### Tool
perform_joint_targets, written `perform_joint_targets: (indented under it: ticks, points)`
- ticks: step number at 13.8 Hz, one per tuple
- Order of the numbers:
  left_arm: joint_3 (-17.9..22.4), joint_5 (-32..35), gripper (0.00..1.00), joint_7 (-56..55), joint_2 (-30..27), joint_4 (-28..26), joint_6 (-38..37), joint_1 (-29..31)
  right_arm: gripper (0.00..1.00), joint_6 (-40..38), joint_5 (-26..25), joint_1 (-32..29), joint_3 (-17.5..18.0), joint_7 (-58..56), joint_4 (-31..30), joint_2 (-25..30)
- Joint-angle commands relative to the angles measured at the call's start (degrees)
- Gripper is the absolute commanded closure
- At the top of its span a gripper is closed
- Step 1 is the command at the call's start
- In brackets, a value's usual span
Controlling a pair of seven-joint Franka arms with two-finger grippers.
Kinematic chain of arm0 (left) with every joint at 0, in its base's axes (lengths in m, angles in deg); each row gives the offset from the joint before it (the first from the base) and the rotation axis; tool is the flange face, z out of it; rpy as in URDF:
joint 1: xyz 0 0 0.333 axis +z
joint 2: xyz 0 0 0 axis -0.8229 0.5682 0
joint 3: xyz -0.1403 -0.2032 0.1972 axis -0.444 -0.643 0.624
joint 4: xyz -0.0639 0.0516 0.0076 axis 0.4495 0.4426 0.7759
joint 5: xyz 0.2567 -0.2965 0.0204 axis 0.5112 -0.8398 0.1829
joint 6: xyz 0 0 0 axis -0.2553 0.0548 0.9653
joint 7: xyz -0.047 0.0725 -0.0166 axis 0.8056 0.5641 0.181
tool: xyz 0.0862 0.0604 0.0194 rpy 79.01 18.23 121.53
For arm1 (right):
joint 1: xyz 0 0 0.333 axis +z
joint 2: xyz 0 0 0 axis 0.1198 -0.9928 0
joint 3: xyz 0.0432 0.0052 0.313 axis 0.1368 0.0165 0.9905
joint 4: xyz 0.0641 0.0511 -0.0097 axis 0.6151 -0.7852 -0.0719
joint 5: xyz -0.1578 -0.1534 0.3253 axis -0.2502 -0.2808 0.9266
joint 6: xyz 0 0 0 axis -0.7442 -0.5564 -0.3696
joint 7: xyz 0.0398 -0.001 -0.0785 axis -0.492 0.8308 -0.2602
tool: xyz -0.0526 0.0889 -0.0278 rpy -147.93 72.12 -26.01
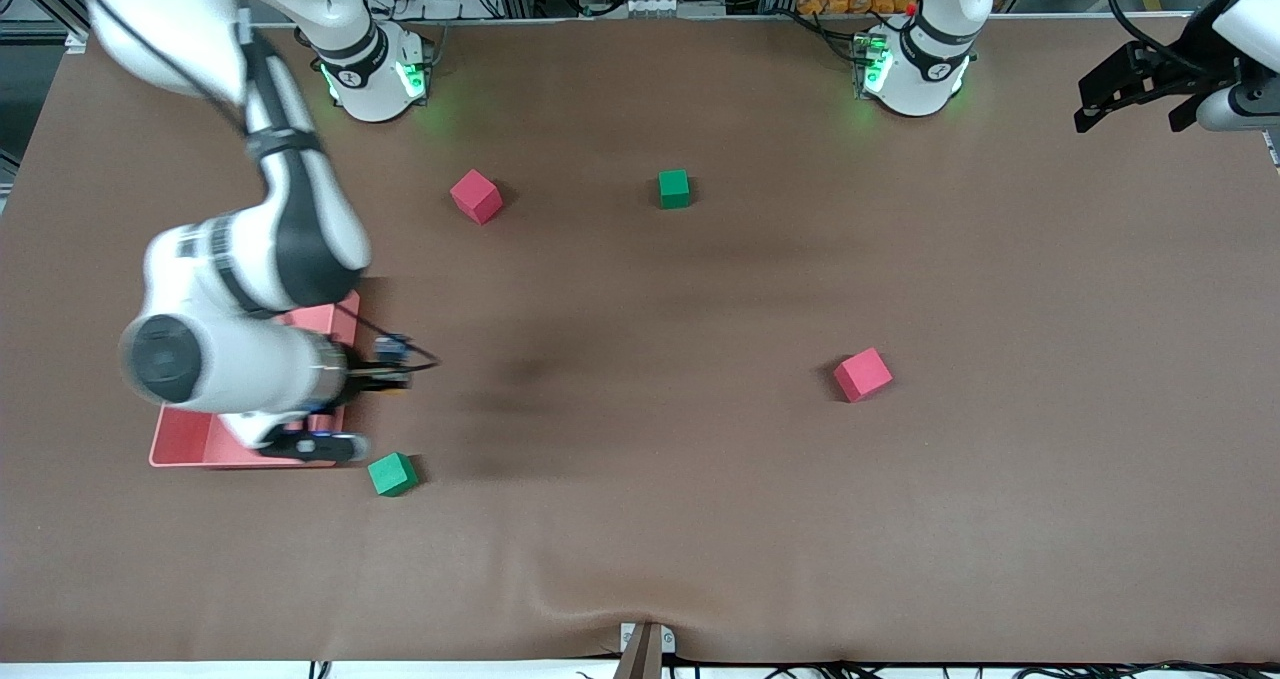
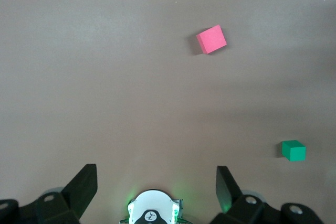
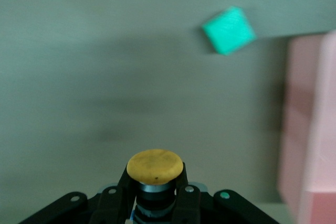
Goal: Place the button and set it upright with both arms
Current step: 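Lift the button out of the tray and carry it to mid-table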
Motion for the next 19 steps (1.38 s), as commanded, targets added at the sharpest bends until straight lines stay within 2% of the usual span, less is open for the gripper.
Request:
perform_joint_targets:
  ticks: [1, 5, 8, 12, 15, 19]
  points:
    - [-0.4, 0.7, 0.0, -0.1, -0.5, 0.3, -1.0, 0.2, 1.0, 5.9, 1.3, 5.9, 0.3, 6.9, 5.2, -5.8]
    - [-0.8, 0.7, 0.0, -0.3, -0.4, 0.5, -0.9, 0.2, 1.0, 16.4, 1.2, 15.1, 0.3, 16.5, 7.2, -13.8]
    - [-0.9, 0.7, 0.0, -0.3, 0.1, 0.6, -0.6, 0.1, 1.0, 17.6, 1.1, 18.7, 0.3, 17.2, 11.5, -19.4]
    - [-1.4, 0.4, 0.0, -0.3, 0.4, 0.8, -0.4, -0.1, 1.0, 21.5, 0.8, 22.7, 0.3, 19.0, 11.8, -22.1]
    - [-3.9, 0.3, 0.0, -0.4, 2.1, 0.8, -0.4, -0.2, 1.0, 22.1, 0.1, 24.9, 0.2, 19.9, 11.5, -22.4]
    - [-8.7, 0.0, 0.0, -0.4, 7.7, 0.9, 2.2, -0.3, 1.0, 22.3, -0.8, 26.4, 0.3, 22.4, 11.3, -23.8]
